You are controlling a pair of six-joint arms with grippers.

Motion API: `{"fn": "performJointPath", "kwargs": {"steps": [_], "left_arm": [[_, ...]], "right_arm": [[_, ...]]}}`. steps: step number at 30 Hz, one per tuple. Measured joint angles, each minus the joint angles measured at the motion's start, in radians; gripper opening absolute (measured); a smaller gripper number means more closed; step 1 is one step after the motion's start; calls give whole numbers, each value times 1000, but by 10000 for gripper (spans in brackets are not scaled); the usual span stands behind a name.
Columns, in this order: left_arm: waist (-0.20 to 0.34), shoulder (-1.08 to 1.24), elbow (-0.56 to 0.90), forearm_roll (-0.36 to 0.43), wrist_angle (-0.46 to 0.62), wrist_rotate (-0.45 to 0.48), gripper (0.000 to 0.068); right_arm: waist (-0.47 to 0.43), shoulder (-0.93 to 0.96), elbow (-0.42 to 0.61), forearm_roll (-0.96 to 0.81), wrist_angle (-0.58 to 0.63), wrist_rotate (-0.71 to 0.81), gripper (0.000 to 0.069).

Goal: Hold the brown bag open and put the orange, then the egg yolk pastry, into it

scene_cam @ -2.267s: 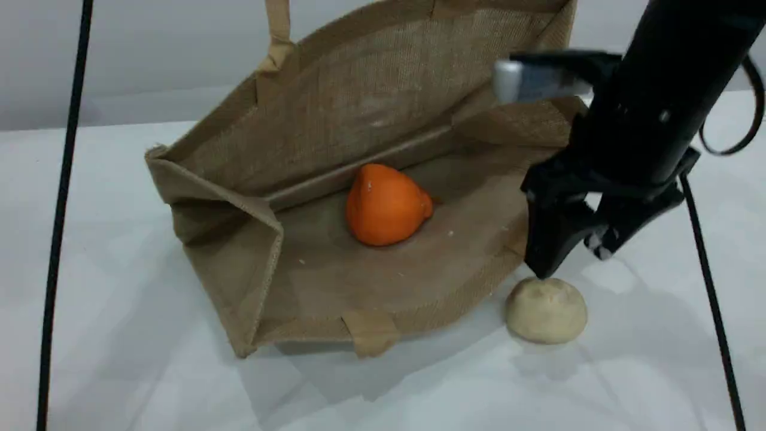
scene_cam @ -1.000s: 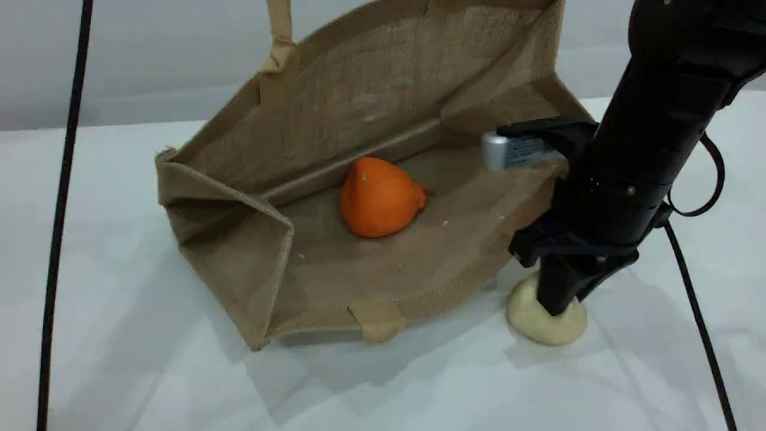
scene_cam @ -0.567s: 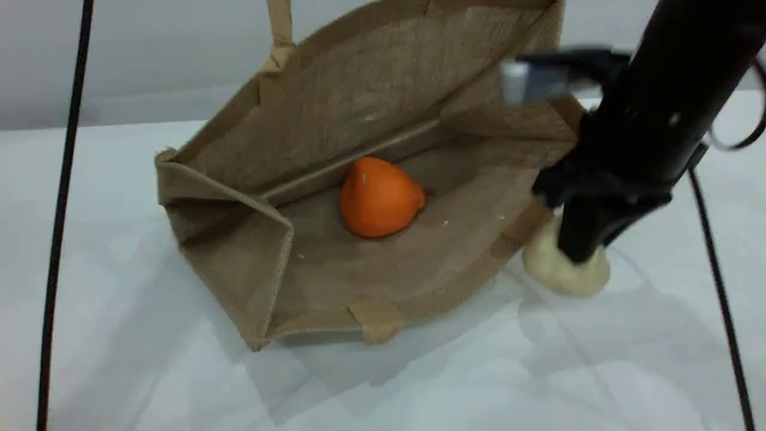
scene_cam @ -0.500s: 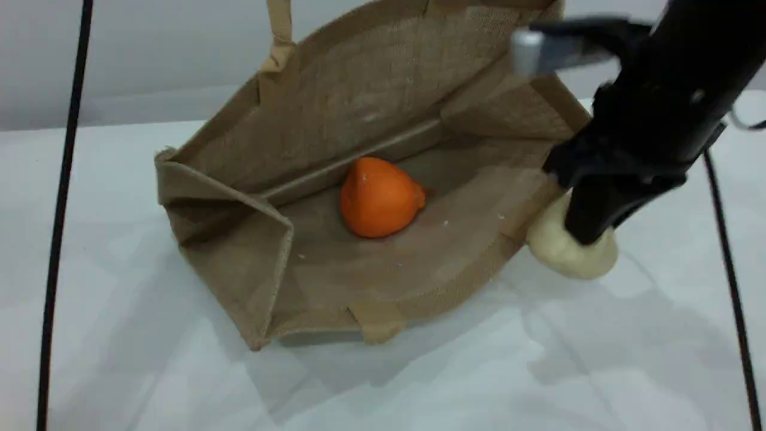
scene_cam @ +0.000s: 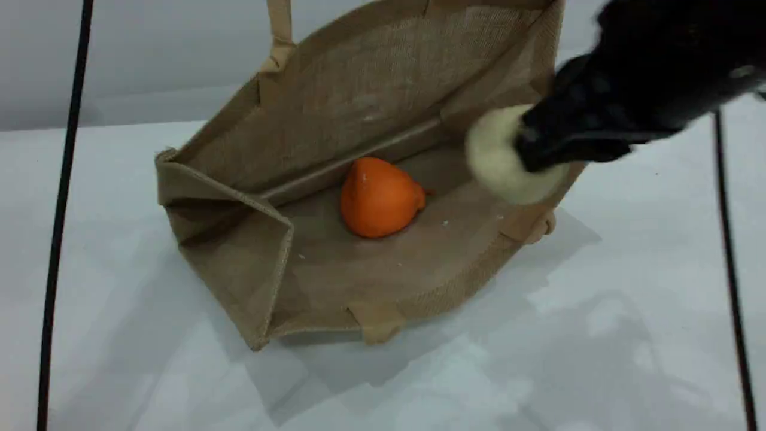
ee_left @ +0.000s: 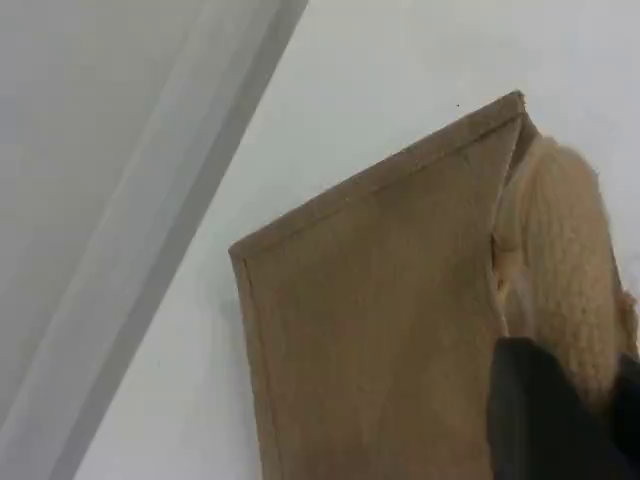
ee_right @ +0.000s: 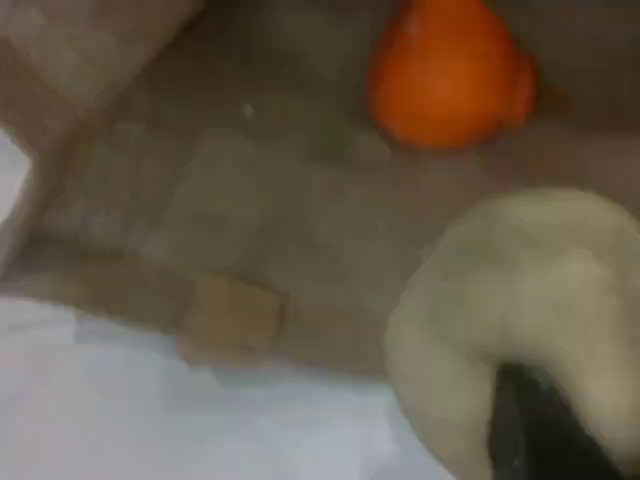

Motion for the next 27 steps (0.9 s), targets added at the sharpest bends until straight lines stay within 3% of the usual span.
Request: {"fn": "performJointPath", "kwargs": {"steps": [4, 11, 27], "left_arm": [[0, 0, 0, -2, 0, 0, 96], [0, 0, 0, -2, 0, 0, 96], [0, 0, 0, -2, 0, -4, 96]], "right_arm": [[73, 65, -2, 21, -149, -57, 36], [95, 213, -59, 21, -364, -55, 36], [95, 551, -334, -11, -404, -58, 36]]}}
